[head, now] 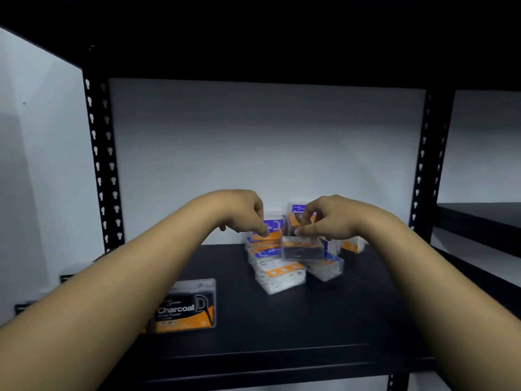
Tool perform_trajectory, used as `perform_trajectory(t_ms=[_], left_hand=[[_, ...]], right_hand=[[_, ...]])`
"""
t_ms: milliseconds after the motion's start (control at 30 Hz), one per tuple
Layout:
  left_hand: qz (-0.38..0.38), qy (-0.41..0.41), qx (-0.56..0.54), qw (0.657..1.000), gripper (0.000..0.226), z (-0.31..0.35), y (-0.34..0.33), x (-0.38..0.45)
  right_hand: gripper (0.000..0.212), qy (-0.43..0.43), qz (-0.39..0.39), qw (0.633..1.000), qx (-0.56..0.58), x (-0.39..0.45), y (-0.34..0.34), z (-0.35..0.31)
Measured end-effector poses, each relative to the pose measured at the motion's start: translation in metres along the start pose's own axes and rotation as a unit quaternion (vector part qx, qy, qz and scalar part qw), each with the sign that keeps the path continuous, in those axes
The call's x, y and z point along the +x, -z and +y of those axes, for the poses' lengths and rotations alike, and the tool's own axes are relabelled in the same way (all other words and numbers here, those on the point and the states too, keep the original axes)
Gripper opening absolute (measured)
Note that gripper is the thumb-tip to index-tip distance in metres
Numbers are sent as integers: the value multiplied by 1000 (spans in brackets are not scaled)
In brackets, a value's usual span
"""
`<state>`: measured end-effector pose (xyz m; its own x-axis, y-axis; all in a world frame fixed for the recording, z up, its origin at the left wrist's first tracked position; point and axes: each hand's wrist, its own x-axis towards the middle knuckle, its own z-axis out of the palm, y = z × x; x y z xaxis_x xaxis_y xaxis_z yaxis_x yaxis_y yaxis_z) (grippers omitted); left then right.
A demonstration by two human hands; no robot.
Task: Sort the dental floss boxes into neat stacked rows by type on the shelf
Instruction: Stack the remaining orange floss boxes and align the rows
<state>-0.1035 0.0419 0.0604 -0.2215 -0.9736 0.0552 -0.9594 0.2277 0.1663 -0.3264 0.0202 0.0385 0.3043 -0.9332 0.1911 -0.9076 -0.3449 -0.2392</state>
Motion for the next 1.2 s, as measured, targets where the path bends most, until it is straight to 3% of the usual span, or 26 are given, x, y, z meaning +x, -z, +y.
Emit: perform_trajectory(t_ms=[367, 767, 933, 1200], left_hand=[[-86, 47, 33, 995, 42, 70, -17, 26], [7, 109, -9, 994, 50, 80, -56, 49], [36, 112, -66, 991, 54, 69, -71, 53], [22, 93, -77, 992, 73, 57, -84, 50]], right_hand=[[32, -1, -56, 998, -24, 11, 9, 54], [37, 23, 61, 998, -5, 56, -24, 63], [62, -15, 105, 994, -30, 67, -30, 65], [70, -39, 80, 994, 69, 74, -49, 65]])
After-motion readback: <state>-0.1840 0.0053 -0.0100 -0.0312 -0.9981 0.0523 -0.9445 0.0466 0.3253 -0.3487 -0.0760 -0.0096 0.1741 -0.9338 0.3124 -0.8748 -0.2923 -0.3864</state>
